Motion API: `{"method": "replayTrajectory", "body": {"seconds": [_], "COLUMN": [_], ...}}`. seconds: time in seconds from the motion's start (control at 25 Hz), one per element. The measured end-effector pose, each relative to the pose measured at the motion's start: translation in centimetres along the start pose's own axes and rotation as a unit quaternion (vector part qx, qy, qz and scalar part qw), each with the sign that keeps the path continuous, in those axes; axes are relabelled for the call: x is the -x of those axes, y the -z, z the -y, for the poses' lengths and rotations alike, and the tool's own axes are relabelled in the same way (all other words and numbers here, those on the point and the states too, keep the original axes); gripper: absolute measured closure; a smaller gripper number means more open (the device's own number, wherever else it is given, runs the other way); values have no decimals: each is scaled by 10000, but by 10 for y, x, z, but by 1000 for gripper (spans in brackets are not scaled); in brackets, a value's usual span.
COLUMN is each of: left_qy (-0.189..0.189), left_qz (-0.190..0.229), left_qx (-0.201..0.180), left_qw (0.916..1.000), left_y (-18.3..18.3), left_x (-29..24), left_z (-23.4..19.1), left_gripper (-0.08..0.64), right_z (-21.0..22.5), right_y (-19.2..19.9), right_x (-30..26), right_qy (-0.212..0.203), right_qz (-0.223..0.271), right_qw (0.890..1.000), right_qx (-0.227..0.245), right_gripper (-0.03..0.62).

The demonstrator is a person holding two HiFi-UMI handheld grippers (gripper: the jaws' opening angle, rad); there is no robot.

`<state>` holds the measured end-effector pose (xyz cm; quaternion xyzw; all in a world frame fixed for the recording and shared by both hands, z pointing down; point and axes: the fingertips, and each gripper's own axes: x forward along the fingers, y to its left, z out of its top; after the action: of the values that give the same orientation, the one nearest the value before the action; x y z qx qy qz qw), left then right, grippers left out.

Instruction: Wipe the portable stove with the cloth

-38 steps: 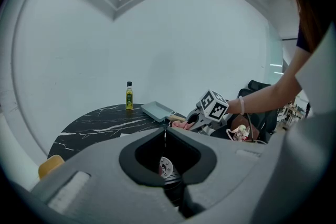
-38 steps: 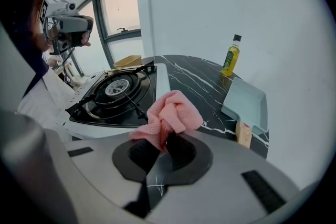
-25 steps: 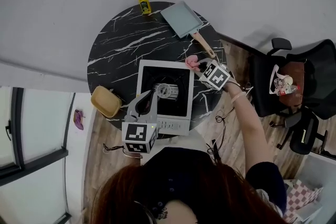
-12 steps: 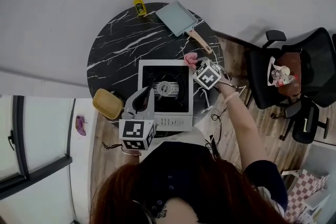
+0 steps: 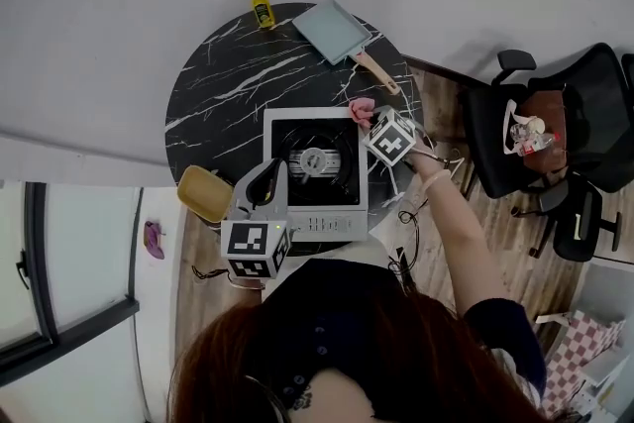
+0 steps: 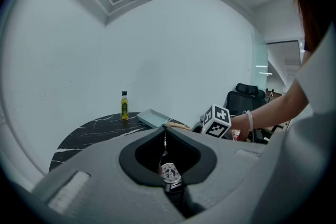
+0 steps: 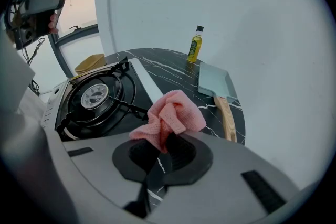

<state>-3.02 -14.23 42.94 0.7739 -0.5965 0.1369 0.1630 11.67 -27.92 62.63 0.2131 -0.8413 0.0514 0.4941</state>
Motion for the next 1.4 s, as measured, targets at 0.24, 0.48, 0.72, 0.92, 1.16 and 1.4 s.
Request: {"method": "replayTrajectory", "body": {"seconds": [0.24, 0.48, 0.72, 0.92, 1.16, 1.4], "left_qy": [20, 74, 185, 266, 327, 382], "left_qz": [3, 19, 44, 93, 145, 155], "left_qx": [25, -9, -43, -65, -51, -44], "left_qw": [10000, 10000, 9998, 9996, 9993, 9991], "left_y": [4, 4, 5, 4, 7, 9], "left_x": [7, 13, 16, 17, 20, 23], "left_z": [-6, -13, -15, -14, -14, -12], "left_gripper": [546, 546, 546, 546, 546, 546], "right_z": [-7, -12, -18, -24, -36, -47], "right_y": [4, 8, 13, 17, 19, 22], "right_x": [2, 5, 7, 10, 15, 21], "right_qy": [122, 238, 328, 445, 500, 520], "right_qz": [-112, -159, -196, -232, -301, -348], "right_qw": [9999, 9995, 9991, 9986, 9982, 9980], "right_qx": [40, -133, -185, -191, -171, -106], "right_gripper": [561, 561, 561, 561, 561, 561]}}
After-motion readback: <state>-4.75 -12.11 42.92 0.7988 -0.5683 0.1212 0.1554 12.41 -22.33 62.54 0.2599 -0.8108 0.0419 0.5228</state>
